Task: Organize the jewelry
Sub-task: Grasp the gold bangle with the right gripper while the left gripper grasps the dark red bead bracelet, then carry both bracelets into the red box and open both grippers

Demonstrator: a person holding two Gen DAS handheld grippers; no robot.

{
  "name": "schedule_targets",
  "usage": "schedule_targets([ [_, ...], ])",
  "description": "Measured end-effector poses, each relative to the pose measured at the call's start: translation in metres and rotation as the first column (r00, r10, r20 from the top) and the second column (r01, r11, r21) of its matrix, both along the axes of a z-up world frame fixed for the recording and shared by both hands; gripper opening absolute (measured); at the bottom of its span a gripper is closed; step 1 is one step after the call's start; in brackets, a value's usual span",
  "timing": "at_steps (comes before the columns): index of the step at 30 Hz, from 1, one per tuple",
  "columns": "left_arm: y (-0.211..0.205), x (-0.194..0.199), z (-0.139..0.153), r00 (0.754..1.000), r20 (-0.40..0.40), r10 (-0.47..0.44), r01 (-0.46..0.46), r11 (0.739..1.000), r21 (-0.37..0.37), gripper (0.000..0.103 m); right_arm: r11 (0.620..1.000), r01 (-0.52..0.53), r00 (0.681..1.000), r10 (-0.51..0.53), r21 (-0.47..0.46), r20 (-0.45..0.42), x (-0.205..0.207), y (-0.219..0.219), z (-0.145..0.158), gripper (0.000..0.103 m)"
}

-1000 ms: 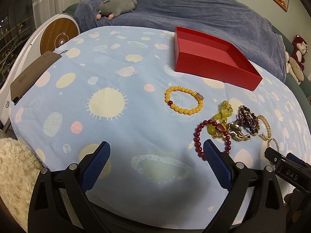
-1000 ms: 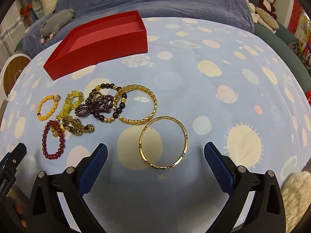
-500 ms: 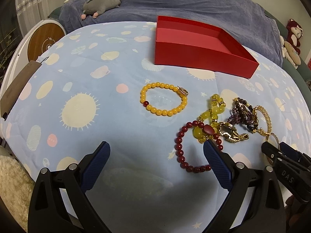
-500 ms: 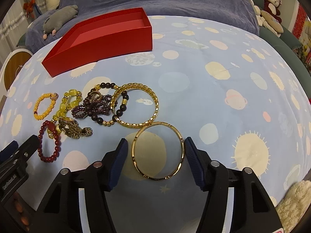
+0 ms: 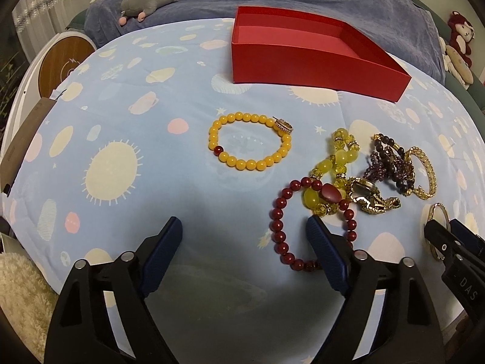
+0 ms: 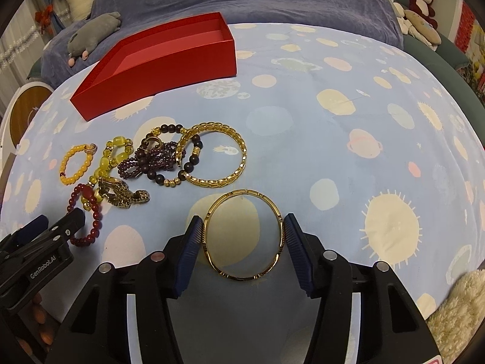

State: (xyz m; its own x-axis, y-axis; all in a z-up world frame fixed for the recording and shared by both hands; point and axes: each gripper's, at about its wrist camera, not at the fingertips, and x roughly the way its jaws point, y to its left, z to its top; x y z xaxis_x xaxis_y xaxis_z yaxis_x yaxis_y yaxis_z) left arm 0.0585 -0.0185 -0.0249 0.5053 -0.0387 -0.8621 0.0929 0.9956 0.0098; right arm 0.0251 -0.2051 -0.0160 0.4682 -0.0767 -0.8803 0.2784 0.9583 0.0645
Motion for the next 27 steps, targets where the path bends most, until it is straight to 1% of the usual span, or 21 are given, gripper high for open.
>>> schedule_targets([
  [1, -0.001, -0.001, 0.001, 1.000, 0.004, -0.002, 0.002, 1.000, 0.001, 0.071, 1.000, 0.000, 1.000, 0.000, 0.001, -0.001, -0.001, 0.000, 0.000, 0.053],
  [2, -0.001, -0.001, 0.001, 1.000, 0.008, -0.004, 0.004, 1.000, 0.001, 0.068, 1.000, 0.000, 1.000, 0.000, 0.001, -0.002, -0.001, 0.001, 0.000, 0.053],
  [6, 0.000, -0.002, 0.004, 1.000, 0.020, -0.003, 0.003, 1.000, -0.004, 0.048, 1.000, -0.008, 1.000, 0.008, 0.011, -0.004, -0.003, 0.004, 0.001, 0.053],
  [7, 0.000, -0.003, 0.005, 1.000, 0.022, -0.002, 0.002, 1.000, -0.008, 0.041, 1.000, -0.011, 1.000, 0.011, 0.015, -0.004, -0.004, 0.005, 0.002, 0.053],
  [8, 0.001, -0.003, 0.006, 1.000, 0.025, -0.003, 0.003, 1.000, -0.011, 0.036, 1.000, -0.013, 1.000, 0.013, 0.016, -0.003, -0.005, 0.006, 0.003, 0.053],
  [10, 0.002, -0.002, 0.007, 0.999, 0.026, -0.024, 0.024, 1.000, -0.019, 0.013, 1.000, -0.018, 1.000, 0.018, 0.020, -0.001, -0.008, 0.007, 0.004, 0.053],
  [11, 0.004, -0.001, 0.008, 0.999, 0.022, -0.033, 0.034, 0.999, -0.029, 0.009, 1.000, -0.020, 1.000, 0.020, 0.021, 0.001, -0.009, 0.008, 0.005, 0.053],
  [14, 0.012, 0.000, 0.011, 1.000, 0.005, -0.023, 0.024, 0.997, -0.074, 0.008, 0.999, -0.028, 1.000, 0.027, 0.027, 0.010, -0.013, 0.011, 0.010, 0.053],
  [18, 0.017, -0.006, 0.023, 0.999, 0.022, -0.029, 0.032, 0.993, -0.116, 0.008, 0.998, -0.037, 0.999, 0.036, 0.046, 0.023, -0.017, 0.013, 0.019, 0.053],
  [23, 0.018, -0.007, 0.051, 0.998, 0.050, -0.048, 0.057, 0.981, -0.183, 0.008, 0.996, -0.057, 0.997, 0.053, 0.065, 0.061, -0.016, 0.015, 0.038, 0.053],
  [27, 0.011, 0.005, 0.079, 0.993, 0.089, -0.072, 0.090, 0.973, -0.212, 0.008, 0.994, -0.088, 0.991, 0.081, 0.062, 0.102, 0.001, 0.015, 0.059, 0.053],
])
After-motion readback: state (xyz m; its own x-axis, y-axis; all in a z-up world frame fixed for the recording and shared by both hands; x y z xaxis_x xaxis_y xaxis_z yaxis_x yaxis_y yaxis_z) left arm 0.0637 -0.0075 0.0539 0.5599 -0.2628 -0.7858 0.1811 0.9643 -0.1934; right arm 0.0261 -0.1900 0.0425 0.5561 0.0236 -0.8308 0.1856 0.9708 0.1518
